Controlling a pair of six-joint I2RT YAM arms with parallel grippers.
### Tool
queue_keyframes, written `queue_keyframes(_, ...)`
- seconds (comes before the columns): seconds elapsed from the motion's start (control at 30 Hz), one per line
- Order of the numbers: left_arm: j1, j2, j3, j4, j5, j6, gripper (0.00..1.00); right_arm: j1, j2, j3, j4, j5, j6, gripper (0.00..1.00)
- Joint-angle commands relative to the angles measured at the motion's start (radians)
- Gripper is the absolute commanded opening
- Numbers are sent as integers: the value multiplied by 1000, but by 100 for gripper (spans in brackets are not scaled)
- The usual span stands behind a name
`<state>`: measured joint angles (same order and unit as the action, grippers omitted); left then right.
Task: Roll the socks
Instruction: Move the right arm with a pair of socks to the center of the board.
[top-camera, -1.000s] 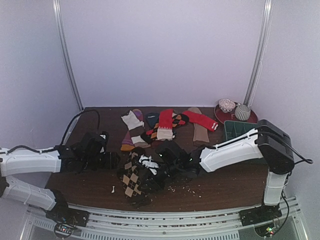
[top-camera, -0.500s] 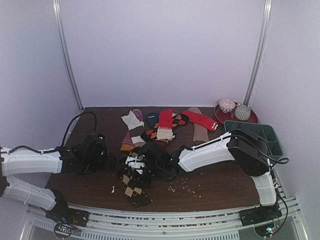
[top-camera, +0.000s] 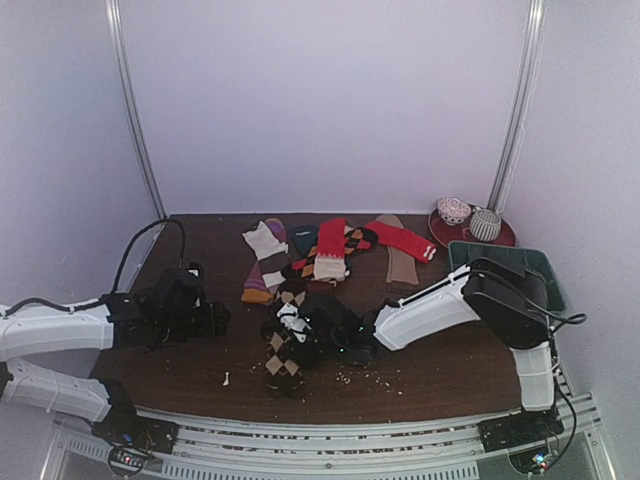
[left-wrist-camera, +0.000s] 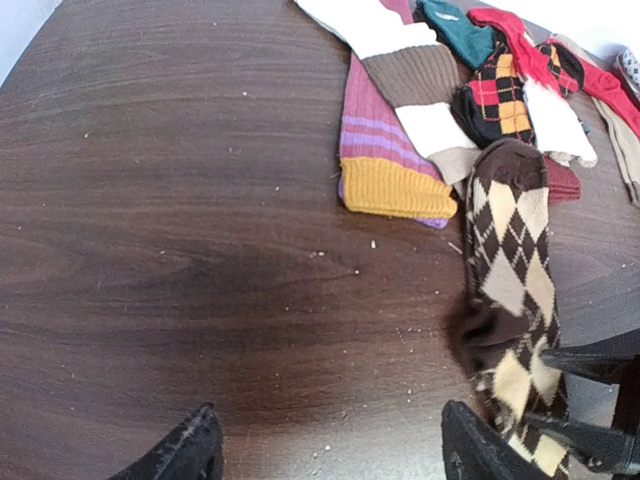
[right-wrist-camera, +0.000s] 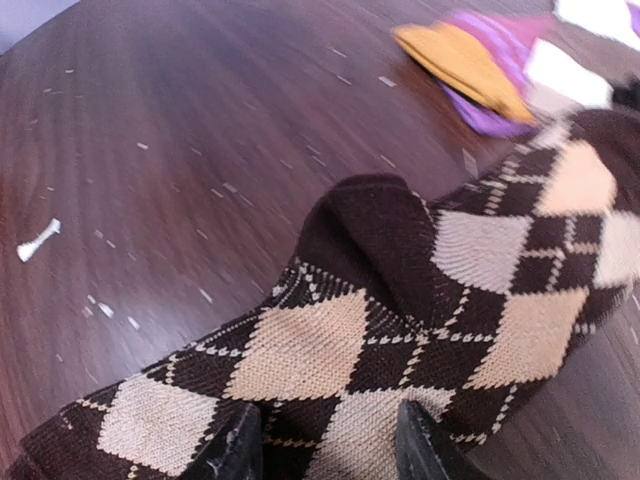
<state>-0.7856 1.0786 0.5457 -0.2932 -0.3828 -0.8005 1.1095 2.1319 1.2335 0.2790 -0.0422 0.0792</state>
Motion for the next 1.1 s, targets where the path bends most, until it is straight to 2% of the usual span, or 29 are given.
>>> queue_keyframes(0.0, -3, -25, 16, 3, -11, 39, 75, -20, -41, -153, -238, 168, 168, 47)
queue_keyframes(0.2, -3, -2, 4, 109, 61, 111, 78, -77, -120, -326, -193, 168, 288, 47)
queue_keyframes(0.3, -4, 35, 16, 157, 110, 139, 79, -99, -151, -378, -152, 102, 271, 47)
queue_keyframes(0.43, -8, 81, 24, 212, 137, 175, 85, -96, -215, -421, -66, -85, 143, 48)
queue_keyframes(0.53, -7, 97, 26, 252, 148, 203, 98, -90, -305, -424, -51, -151, 36, 50)
queue_keyframes(0.8, -9, 103, 39, 359, 225, 328, 98, -87, -612, -490, -64, -308, -163, 60)
queue_keyframes(0.93, -9, 137, 39, 410, 293, 379, 98, -74, -672, -586, -76, -437, -231, 61)
queue_keyframes(1.07, -13, 159, 26, 488, 395, 412, 98, -47, -680, -673, -7, -476, -263, 61)
